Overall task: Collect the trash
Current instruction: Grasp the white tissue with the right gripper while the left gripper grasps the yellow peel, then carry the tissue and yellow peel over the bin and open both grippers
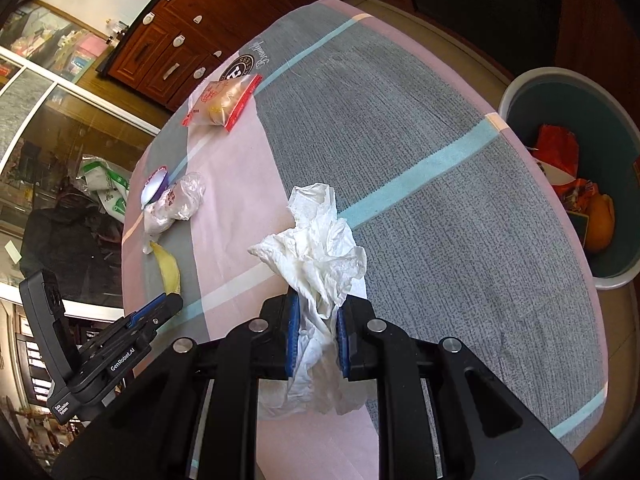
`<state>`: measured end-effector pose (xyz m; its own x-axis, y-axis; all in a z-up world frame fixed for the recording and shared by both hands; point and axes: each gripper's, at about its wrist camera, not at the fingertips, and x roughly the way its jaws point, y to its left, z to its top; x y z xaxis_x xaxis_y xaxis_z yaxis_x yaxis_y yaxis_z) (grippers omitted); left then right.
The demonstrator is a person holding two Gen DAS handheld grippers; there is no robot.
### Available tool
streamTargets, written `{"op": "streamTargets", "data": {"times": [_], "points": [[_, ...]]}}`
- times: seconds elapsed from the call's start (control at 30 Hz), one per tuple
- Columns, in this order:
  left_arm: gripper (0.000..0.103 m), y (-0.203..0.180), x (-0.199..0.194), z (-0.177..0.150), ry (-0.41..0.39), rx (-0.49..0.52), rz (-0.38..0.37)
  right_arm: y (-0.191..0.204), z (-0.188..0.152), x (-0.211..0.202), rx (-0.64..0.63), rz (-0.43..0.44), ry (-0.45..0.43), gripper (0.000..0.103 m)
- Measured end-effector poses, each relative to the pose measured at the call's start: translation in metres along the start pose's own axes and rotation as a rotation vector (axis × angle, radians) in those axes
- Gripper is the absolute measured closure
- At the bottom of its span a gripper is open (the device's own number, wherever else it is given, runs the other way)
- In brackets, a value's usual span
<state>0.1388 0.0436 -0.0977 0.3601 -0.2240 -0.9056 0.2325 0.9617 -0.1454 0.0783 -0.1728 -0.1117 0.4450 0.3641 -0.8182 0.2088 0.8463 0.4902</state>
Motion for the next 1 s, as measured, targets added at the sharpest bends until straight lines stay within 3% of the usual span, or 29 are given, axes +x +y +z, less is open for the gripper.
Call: {"op": "streamTargets", "data": {"times": [0.53,1.0], "points": [[0.081,-0.101,-0.029,0.007,-0.046,0.200,-0.063,-0.047,0.000,-0.067,0.081,0.037,-0.137,0.088],[0.081,-0.223,-0.014,0.020,-0.013,0.437,-0.145,-0.149,0.009,-0.130,0.254,0.030,-0.284,0.088]]}}
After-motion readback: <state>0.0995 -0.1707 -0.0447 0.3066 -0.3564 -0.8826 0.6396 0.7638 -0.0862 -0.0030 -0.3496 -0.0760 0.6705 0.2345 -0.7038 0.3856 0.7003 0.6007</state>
